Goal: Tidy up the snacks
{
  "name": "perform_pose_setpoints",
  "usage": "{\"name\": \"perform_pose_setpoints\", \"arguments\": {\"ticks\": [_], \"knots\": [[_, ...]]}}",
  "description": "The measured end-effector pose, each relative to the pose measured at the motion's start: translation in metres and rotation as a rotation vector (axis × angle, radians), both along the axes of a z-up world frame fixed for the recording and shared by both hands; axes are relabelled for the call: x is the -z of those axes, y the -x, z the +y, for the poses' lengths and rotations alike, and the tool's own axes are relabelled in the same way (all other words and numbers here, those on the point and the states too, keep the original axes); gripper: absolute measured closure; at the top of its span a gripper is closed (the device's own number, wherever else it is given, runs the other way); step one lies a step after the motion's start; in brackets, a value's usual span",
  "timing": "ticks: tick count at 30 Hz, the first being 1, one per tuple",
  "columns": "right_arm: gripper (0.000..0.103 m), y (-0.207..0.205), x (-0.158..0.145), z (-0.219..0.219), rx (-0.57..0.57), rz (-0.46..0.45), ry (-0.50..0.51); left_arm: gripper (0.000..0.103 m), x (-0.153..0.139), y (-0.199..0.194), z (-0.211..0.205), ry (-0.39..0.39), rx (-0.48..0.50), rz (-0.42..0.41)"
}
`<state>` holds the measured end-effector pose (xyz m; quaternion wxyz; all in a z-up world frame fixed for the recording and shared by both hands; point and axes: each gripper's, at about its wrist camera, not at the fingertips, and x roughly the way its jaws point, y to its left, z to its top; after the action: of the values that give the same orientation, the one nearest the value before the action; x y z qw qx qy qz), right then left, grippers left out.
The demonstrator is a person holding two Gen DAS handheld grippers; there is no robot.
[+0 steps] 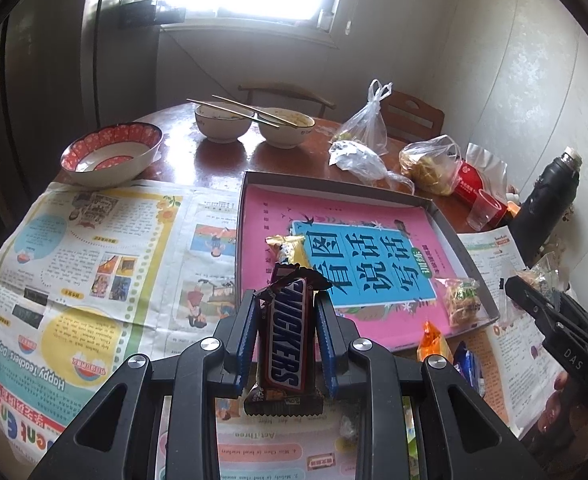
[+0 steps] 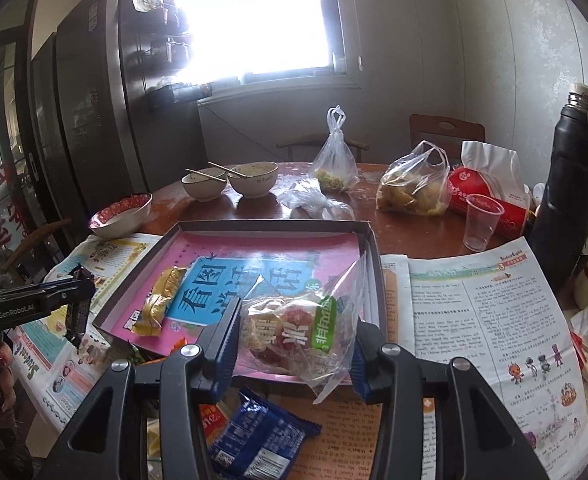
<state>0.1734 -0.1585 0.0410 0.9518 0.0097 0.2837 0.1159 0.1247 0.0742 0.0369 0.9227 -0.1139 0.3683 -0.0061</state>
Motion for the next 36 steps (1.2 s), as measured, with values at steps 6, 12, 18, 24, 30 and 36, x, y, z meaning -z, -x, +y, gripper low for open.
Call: {"name": "perform_pose_setpoints", "arguments": {"ticks": [6,12,18,24,30,36], "knots": [[0.056,-0.006,-0.001,0.003,-0.003,0.002,-0.004,0.075,-0.002,-0.008,0.001,0.001,0.001,-0.004],[0.056,-0.011,-0.002,0.005,-0.008,0.003,-0.005,0.075,0.002,-0.02,0.002,0.021,0.005,0.006],[0.056,-0.014,-0.002,0.005,-0.007,0.004,-0.017,0.074,0.007,-0.03,0.001,0.0,-0.014,0.005],[0.056,-0.016,0.0,0.006,-0.007,0.006,-0.016,0.075,0.016,-0.041,0.001,-0.008,-0.029,0.014],[0.056,-0.019,0.003,0.006,-0.005,0.013,-0.018,0.075,0.026,-0.052,-0.002,-0.034,-0.039,0.028],[0.056,-0.024,0.008,0.007,-0.006,0.026,-0.017,0.074,0.034,-0.056,-0.009,-0.056,-0.03,0.042]]}}
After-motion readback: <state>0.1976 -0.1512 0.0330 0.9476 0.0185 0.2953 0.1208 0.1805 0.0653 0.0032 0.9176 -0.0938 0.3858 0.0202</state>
